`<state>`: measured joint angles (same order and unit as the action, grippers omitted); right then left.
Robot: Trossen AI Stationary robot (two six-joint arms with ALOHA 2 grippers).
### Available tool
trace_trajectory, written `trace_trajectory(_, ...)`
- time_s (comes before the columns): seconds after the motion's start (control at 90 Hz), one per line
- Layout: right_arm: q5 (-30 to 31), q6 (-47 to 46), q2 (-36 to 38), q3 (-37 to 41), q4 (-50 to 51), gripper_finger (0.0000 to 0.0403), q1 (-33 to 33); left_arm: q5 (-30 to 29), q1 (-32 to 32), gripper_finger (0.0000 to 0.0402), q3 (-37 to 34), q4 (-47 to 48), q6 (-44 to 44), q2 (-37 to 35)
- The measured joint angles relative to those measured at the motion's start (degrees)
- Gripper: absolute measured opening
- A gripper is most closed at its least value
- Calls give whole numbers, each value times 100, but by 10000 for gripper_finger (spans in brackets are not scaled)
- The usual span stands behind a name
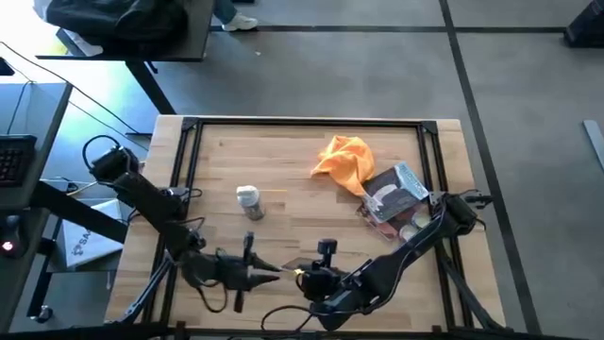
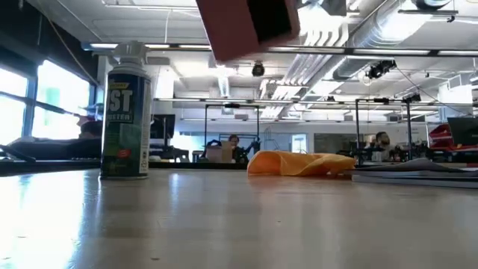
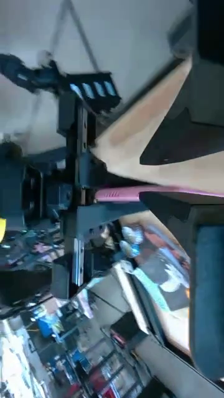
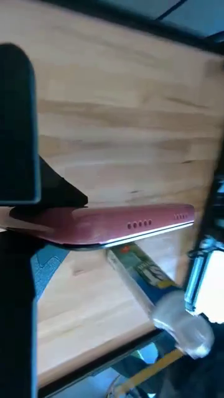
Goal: Apply microfiber cloth
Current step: Spray the front and back of the cellphone using the spray bottle
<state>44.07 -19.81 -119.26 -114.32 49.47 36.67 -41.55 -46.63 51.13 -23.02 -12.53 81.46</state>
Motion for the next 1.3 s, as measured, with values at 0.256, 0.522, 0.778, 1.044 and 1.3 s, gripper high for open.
trace_trajectory(0.256, -240, 1002, 0, -907, 28, 0, -42, 89, -48, 61, -1, -1108, -542, -94)
trace_trajectory(0.522, -400, 1504, 4, -1665, 262, 0, -37, 99, -44, 69, -5, -1522, -882, -326)
trace_trajectory(0.778, -491, 1777, 4, -1860, 229, 0, -102, 511, 1, 127, -8, -1713, -1007, -508)
trace_trajectory(1.044, -623, 1958, 2, -1836, -5, 0, -339, 840, 302, 183, -8, -1721, -553, -493)
trace_trajectory(1.3, -981, 2009, 2, -1832, -138, 0, -548, 1098, 512, 186, -8, -1670, -451, -486)
